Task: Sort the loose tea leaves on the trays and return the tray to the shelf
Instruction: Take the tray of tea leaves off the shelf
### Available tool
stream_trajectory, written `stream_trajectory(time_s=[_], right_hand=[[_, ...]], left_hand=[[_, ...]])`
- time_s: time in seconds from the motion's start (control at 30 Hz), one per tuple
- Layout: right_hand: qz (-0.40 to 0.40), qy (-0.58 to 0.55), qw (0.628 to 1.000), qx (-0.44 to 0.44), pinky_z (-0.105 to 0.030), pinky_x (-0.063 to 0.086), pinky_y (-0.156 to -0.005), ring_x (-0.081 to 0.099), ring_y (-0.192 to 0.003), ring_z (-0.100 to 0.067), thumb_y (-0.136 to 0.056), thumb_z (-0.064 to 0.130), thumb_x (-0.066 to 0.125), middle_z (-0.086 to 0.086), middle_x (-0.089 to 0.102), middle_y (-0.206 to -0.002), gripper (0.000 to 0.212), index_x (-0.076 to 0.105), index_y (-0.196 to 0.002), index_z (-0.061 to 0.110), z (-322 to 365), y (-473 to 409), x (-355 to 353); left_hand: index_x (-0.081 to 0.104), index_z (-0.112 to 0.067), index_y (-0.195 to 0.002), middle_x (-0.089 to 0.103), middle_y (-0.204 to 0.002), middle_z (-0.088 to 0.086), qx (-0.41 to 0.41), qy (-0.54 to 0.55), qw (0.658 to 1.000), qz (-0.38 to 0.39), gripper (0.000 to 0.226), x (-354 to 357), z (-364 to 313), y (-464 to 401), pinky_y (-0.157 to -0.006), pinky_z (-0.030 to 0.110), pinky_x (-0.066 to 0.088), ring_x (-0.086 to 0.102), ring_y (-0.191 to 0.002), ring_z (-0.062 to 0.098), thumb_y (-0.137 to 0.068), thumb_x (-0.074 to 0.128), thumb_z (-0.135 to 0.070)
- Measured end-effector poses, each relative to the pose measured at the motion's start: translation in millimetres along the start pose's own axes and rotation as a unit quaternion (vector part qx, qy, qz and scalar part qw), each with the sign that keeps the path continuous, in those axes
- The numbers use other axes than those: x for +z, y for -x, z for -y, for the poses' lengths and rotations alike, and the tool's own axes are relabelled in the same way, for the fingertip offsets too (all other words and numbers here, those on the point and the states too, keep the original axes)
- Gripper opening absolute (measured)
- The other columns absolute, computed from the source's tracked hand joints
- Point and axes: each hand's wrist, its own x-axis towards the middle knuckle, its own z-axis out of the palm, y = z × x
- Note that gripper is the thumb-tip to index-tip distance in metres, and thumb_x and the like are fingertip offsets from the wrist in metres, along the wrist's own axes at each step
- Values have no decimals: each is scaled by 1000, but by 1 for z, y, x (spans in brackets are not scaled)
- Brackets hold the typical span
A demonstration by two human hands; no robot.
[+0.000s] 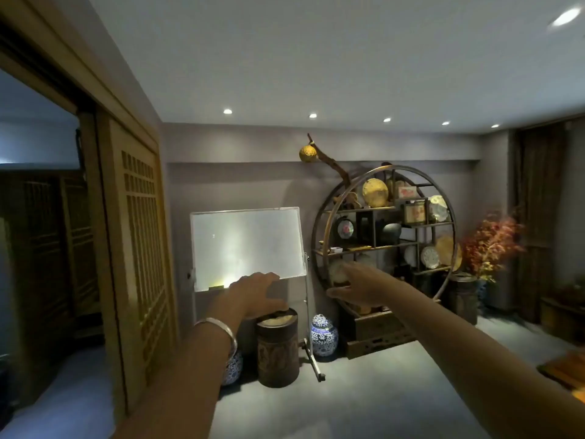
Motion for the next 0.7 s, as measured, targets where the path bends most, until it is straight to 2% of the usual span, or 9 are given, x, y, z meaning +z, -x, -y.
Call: stream_trajectory(time_s=[0.17, 0.3, 0.47, 0.6, 0.7], right_hand=[[-18, -1, 1000, 7, -31, 45, -86, 54, -112, -22, -83, 60, 57, -6, 55, -129, 64, 48, -130, 17, -60, -65, 4], [-19, 6, 999, 34, -36, 45, -93, 51, -119, -23, -83, 61, 56, -6, 51, -134, 70, 41, -137, 20, -109, -131, 11], [-14, 39, 998, 55, -32, 45, -83, 53, -110, -22, -83, 64, 52, -7, 51, -128, 69, 43, -134, 19, -159, -201, 23], [-9, 34, 997, 70, -37, 48, -88, 53, -107, -22, -83, 64, 51, -7, 51, -126, 68, 43, -132, 18, -190, -249, 36], [-11, 40, 996, 79, -35, 46, -87, 53, -111, -24, -85, 61, 52, -9, 50, -128, 67, 41, -135, 18, -213, -285, 51]], left_hand=[[27, -33, -146, 29, -156, -3, 24, 8, 1000, 0, 80, 28, 3, -107, -111, 43, 32, 33, -140, 24, -80, 58, -65], [27, -32, -147, 31, -155, -1, 53, -4, 999, -4, 79, 40, 3, -206, -111, 43, 31, 33, -139, 24, -81, 57, -65], [31, -32, -145, 36, -153, 0, 75, 0, 997, -28, 76, 43, 4, -307, -108, 42, 34, 38, -136, 24, -81, 58, -63], [32, -30, -145, 39, -151, 1, 83, 7, 996, -33, 75, 50, 14, -375, -106, 41, 36, 41, -134, 26, -81, 58, -62], [33, -29, -144, 40, -150, 3, 87, 15, 996, -26, 74, 64, 23, -424, -105, 41, 38, 44, -133, 27, -82, 59, -60]])
